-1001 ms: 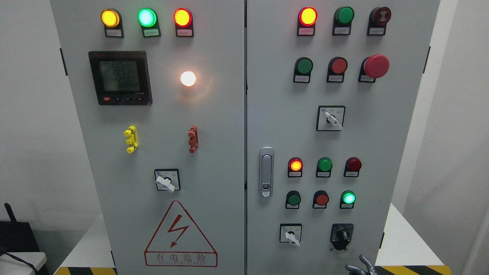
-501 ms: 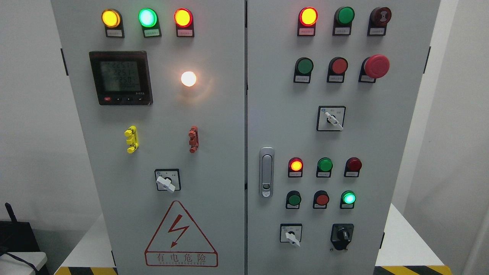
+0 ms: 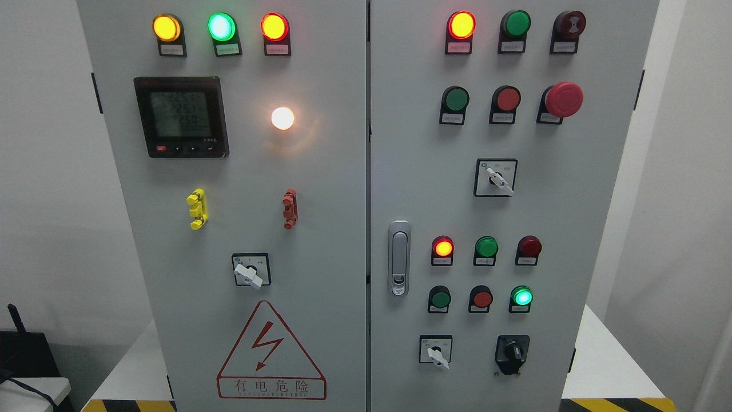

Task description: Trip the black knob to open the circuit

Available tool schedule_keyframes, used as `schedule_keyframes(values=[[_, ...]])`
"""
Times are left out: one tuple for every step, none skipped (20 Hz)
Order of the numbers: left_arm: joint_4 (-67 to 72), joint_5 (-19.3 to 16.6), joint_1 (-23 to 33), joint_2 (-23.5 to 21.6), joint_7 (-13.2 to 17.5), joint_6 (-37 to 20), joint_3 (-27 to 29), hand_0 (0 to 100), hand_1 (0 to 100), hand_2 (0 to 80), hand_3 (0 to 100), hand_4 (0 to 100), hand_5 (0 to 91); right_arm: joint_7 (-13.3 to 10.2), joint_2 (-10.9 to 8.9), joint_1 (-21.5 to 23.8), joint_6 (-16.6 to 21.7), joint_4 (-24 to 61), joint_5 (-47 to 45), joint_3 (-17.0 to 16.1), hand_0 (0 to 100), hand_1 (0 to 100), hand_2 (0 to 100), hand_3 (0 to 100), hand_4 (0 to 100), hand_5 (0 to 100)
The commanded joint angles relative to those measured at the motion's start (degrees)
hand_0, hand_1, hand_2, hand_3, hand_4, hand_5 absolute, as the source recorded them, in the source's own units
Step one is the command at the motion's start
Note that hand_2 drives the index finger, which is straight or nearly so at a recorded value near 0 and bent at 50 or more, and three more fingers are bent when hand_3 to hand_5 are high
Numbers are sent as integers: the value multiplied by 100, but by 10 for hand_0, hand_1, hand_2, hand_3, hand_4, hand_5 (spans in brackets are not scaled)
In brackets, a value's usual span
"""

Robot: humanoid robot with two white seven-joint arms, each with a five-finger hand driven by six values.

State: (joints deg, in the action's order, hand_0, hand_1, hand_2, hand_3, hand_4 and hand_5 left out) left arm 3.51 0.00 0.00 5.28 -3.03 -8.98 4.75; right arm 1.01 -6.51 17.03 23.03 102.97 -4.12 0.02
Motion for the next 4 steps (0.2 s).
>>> schedule_keyframes(values=[[0, -185, -44, -1, -4, 2, 0, 120, 389, 0, 0, 0, 0, 92, -281, 37, -44, 206, -256, 191, 0, 83, 0, 149, 194, 209], [0, -193, -44, -1, -4, 2, 0, 120, 389, 0, 0, 0, 0, 83, -281, 28, -44, 206, -256, 191, 0, 82, 0, 149, 194, 209], [0, -193, -44, -1, -4, 2, 0, 120, 389, 0, 0, 0, 0, 92, -281, 19, -44, 206, -256, 191, 0, 80, 0, 150, 194, 208], [0, -185, -44, -1, -4, 2, 0, 120, 389, 0, 0, 0, 0, 92, -281, 19, -44, 206, -256, 191, 0, 79, 0, 151, 194, 208]])
